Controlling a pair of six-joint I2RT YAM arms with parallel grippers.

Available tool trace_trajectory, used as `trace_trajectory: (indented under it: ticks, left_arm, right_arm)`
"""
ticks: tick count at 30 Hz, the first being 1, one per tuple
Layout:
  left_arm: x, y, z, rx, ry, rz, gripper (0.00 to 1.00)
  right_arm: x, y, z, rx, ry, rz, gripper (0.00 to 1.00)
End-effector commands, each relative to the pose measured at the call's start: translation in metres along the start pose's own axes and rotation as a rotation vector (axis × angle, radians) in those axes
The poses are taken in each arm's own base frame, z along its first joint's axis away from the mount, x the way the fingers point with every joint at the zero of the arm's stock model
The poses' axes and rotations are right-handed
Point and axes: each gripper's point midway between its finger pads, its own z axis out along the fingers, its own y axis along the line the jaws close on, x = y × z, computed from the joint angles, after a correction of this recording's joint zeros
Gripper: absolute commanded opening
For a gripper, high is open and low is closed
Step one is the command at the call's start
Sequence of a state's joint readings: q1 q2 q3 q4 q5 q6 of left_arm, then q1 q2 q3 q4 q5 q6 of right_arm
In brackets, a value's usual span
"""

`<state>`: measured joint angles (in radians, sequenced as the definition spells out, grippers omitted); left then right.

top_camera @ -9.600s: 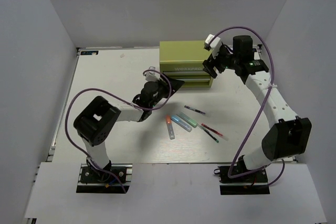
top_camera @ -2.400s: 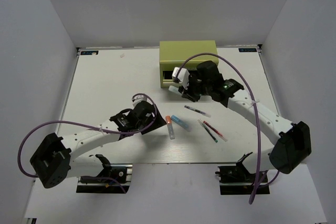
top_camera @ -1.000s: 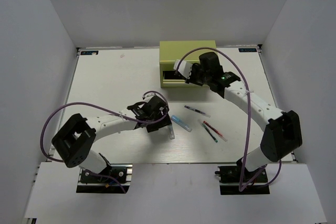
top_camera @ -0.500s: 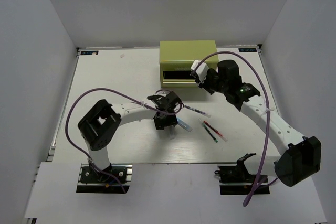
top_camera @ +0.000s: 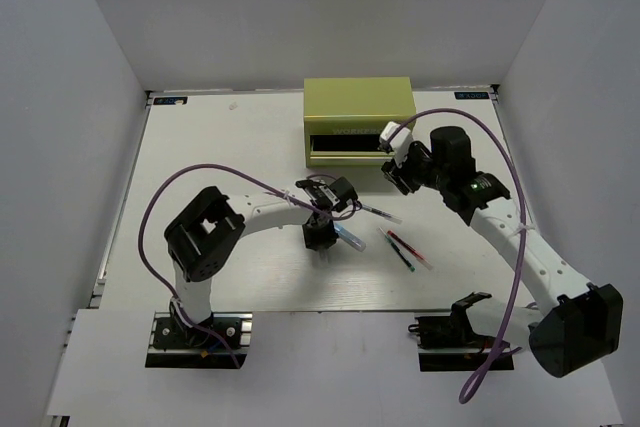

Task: Sort the stationery into containers
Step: Pick up the pen from the center of the board, then place the pen in the drawer.

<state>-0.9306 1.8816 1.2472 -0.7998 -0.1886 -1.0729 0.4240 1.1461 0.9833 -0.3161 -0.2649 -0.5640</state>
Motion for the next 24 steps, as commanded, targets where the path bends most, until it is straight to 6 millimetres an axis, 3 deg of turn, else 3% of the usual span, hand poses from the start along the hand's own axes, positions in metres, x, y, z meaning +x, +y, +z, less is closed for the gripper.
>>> trace_trajectory:
  ticks: [1, 3, 4, 7, 8, 9, 10, 11, 13, 14, 16, 17, 24]
  left_arm:
    - [0.018, 0.022, 0.008, -0.106, 0.035, 0.053, 0.21]
    - [0.019, 0.024, 0.008, -0.114, 0.039, 0.055, 0.14]
    - [0.014, 0.022, 0.001, -0.098, 0.021, 0.051, 0.07]
    - [0.004, 0.008, -0.018, -0.009, -0.035, 0.059, 0.00]
    - [-0.004, 0.000, -0.038, 0.064, -0.075, 0.052, 0.00]
    - [-0.011, -0.007, -0.050, 0.121, -0.108, 0.057, 0.00]
    - [-0.020, -0.026, -0.064, 0.231, -0.154, 0.072, 0.00]
    - [-0.022, -0.029, -0.071, 0.288, -0.177, 0.086, 0.00]
    - [-0.043, -0.054, -0.116, 0.515, -0.292, 0.117, 0.00]
    - [-0.043, -0.054, -0.119, 0.553, -0.321, 0.148, 0.00]
    - [-0.058, -0.065, -0.148, 0.661, -0.434, 0.191, 0.00]
    - [-0.065, -0.065, -0.149, 0.658, -0.480, 0.255, 0.00]
    - [-0.114, -0.098, -0.210, 0.684, -0.843, 0.692, 0.00]
  right_arm:
    - [-0.003, 0.004, -0.008, -0.013, -0.032, 0.033, 0.50]
    - [0.001, 0.008, -0.011, -0.016, -0.037, 0.053, 0.52]
    - [0.003, 0.009, -0.013, -0.016, -0.035, 0.062, 0.53]
    - [0.009, 0.013, -0.017, -0.021, -0.034, 0.085, 0.56]
    - [0.011, 0.014, -0.018, -0.021, -0.032, 0.098, 0.56]
    - [0.011, 0.015, -0.022, -0.017, -0.040, 0.098, 0.57]
    - [0.013, 0.012, -0.023, -0.008, -0.040, 0.103, 0.57]
    - [0.013, 0.015, -0.024, -0.017, -0.046, 0.107, 0.57]
    - [0.017, 0.016, -0.025, -0.018, -0.051, 0.111, 0.47]
    - [0.017, 0.017, -0.027, -0.018, -0.056, 0.115, 0.43]
    - [0.021, 0.021, -0.028, -0.034, -0.053, 0.135, 0.33]
    - [0.020, 0.021, -0.027, -0.034, -0.064, 0.135, 0.27]
    - [0.022, 0.021, -0.031, -0.030, -0.078, 0.150, 0.27]
